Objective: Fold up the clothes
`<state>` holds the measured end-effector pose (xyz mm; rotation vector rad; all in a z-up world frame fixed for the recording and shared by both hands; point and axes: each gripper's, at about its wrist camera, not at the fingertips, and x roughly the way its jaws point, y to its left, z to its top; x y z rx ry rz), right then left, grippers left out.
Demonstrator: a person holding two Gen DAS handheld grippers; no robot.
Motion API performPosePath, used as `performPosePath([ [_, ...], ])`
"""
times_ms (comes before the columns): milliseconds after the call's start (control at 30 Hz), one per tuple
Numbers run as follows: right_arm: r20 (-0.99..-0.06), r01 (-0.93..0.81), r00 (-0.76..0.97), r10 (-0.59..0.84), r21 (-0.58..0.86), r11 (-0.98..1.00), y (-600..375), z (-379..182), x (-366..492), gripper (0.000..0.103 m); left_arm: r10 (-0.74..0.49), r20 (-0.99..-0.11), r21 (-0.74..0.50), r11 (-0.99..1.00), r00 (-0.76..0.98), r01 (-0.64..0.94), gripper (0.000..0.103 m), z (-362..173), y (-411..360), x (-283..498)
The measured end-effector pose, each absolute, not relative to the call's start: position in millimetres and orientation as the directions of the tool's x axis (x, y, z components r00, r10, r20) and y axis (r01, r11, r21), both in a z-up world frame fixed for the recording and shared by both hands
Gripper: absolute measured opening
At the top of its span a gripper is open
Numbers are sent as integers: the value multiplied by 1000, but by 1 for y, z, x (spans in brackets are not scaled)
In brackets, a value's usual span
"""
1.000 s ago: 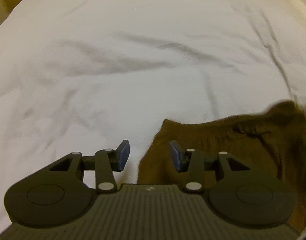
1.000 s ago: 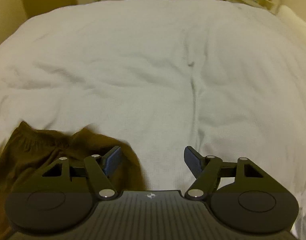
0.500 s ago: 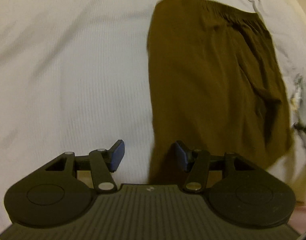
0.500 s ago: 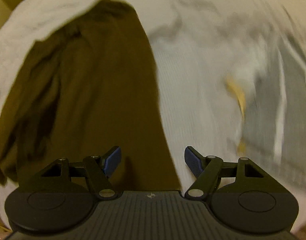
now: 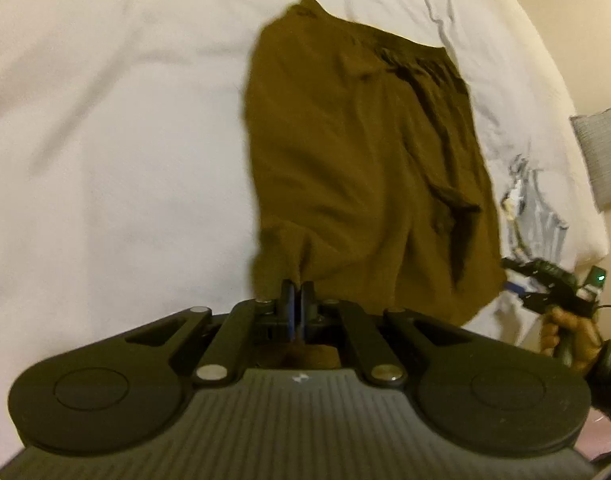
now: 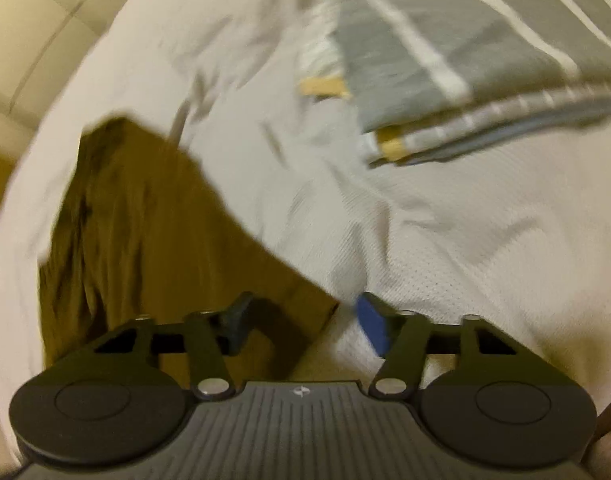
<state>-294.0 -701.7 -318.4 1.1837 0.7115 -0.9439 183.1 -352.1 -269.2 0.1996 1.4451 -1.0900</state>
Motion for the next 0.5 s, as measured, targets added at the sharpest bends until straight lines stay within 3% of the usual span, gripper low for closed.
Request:
performPosePath([
  [33, -858, 887, 460, -229, 455, 79, -702, -320, -295, 37, -463, -855, -480, 531, -235, 698, 0, -269, -350, 187],
  [67, -853, 881, 471, -225, 469, 64, -702, -322, -296, 23, -455, -858, -473, 524, -238, 708, 0, -269, -348, 191],
  [100, -851, 876, 481, -212, 477, 72, -704, -321, -296, 3, -446, -862, -466, 515, -240, 719, 0, -269, -347, 194],
  [433, -874, 916, 319, -367, 184, 358, -748, -268, -279, 3, -436, -882, -410, 521, -179, 749, 0, -261, -354, 183],
  [467, -871, 912, 303, -388, 147, 382, -753, -263, -277, 6, -435, -885, -404, 535, -168, 742, 0, -260, -353, 181],
  [500, -866, 908, 288, -409, 111, 405, -758, -257, -276, 16, -434, -887, -399, 548, -158, 735, 0, -258, -352, 179],
])
